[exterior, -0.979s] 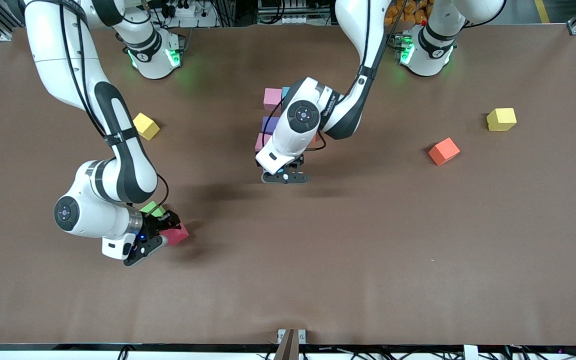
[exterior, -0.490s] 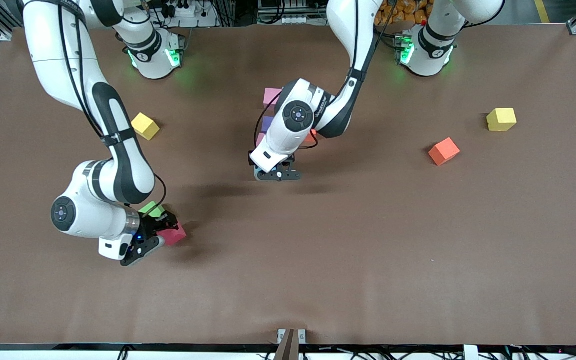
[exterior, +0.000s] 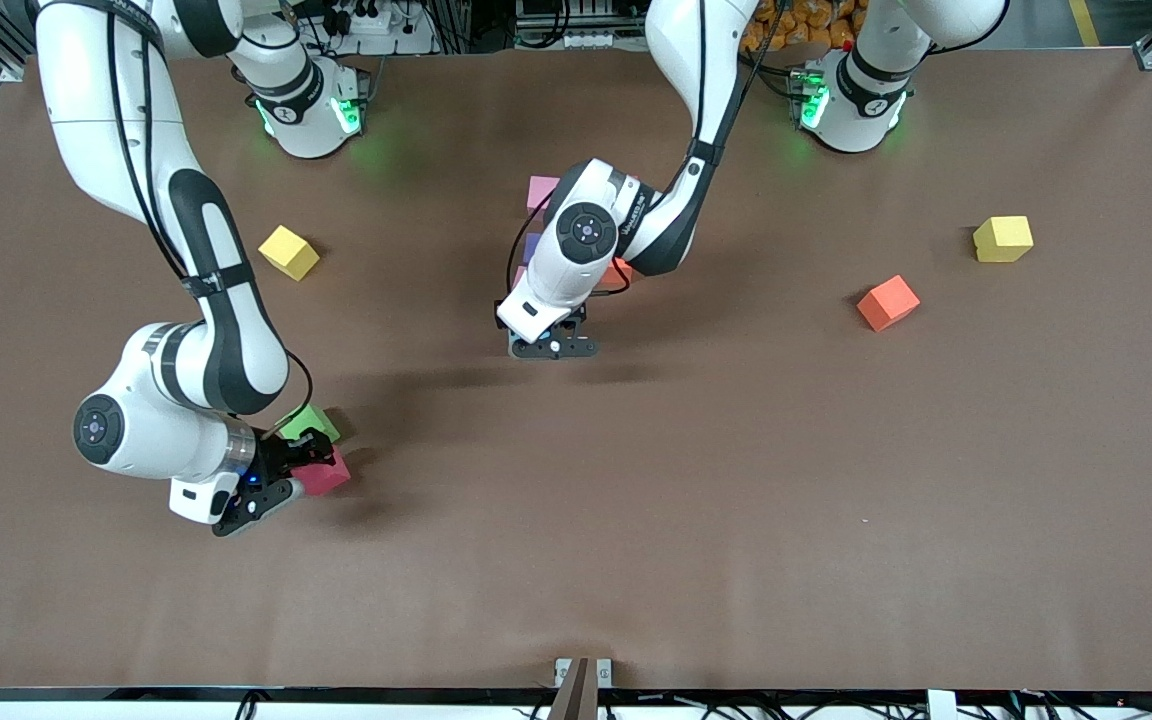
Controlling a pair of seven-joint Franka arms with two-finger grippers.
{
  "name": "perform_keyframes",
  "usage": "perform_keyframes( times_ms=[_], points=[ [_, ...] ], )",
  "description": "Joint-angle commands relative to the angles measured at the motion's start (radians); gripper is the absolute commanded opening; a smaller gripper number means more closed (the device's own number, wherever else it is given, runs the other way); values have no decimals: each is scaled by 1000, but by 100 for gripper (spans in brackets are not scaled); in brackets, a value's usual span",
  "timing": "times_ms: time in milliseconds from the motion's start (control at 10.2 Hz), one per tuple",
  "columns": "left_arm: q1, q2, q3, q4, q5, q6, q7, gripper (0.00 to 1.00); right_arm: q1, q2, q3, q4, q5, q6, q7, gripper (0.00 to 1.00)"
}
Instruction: Form number 2 with 11 blocks
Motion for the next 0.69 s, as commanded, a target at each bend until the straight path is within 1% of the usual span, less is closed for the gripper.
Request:
perform_keyframes(
  times_ms=[0, 588],
  points=[
    [-14, 20, 4, 18, -31, 2, -38, 0, -7, -12, 2, 1, 18, -13, 0, 19],
    [-16, 20, 1, 8, -13, 2, -39, 0, -7, -10, -1, 1, 18, -12, -1, 19]
  ],
)
